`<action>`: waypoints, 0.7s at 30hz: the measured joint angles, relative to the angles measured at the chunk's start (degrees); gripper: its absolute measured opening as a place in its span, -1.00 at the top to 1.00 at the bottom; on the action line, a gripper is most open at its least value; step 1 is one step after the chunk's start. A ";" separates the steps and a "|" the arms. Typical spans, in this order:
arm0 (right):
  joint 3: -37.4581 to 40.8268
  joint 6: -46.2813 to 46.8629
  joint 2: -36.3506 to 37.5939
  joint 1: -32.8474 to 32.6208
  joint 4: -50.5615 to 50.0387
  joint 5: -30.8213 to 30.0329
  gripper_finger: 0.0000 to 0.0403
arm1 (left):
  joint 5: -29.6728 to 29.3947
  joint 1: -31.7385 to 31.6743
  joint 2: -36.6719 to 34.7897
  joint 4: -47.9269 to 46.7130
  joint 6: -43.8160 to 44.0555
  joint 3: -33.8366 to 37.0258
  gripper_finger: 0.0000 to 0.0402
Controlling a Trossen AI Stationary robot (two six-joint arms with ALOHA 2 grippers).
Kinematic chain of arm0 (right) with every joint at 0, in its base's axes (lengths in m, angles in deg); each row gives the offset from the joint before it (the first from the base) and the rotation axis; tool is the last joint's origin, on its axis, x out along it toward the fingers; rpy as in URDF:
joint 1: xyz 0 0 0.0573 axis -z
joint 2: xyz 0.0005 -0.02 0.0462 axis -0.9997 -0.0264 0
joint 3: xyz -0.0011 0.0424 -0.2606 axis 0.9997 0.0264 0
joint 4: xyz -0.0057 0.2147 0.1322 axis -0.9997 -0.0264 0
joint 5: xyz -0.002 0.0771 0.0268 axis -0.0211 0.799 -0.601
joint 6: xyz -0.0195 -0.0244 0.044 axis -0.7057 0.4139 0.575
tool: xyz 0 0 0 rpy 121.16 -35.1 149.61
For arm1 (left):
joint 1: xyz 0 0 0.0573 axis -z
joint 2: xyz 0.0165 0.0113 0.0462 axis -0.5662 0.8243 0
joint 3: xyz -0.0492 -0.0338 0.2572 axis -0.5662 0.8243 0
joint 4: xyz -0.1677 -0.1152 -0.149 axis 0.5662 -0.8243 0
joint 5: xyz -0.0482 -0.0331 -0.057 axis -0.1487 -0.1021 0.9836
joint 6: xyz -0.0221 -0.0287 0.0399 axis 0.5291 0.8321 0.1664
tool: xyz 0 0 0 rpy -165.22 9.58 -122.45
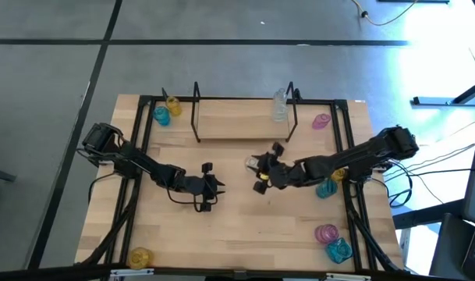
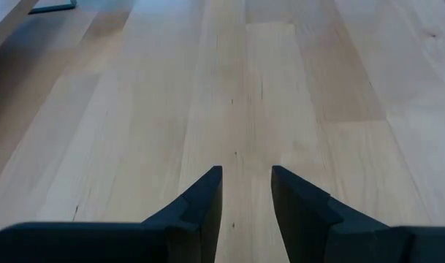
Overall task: Sort vases onto shelf
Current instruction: Put the transparent vase aligned with the other transparent vase on the shelf
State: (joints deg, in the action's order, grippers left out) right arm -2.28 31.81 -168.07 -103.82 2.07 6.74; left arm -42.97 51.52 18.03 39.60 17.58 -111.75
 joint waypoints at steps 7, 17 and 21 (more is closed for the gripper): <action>0.00 3.94 4.89 3.77 -7.46 -3.97 0.37 | 0.00 -0.02 0.00 -0.03 0.00 0.00 0.44; 0.00 3.36 5.25 12.63 -14.41 -3.73 0.37 | -0.01 0.00 0.00 -0.07 0.00 0.00 0.44; 0.00 1.81 5.25 15.78 -17.17 -3.05 0.37 | -0.02 -0.02 0.00 -0.05 0.00 0.00 0.44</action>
State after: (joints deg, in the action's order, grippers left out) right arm -2.28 33.61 -162.83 -88.04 -15.10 3.68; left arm -42.99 51.50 18.03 39.54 17.58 -111.75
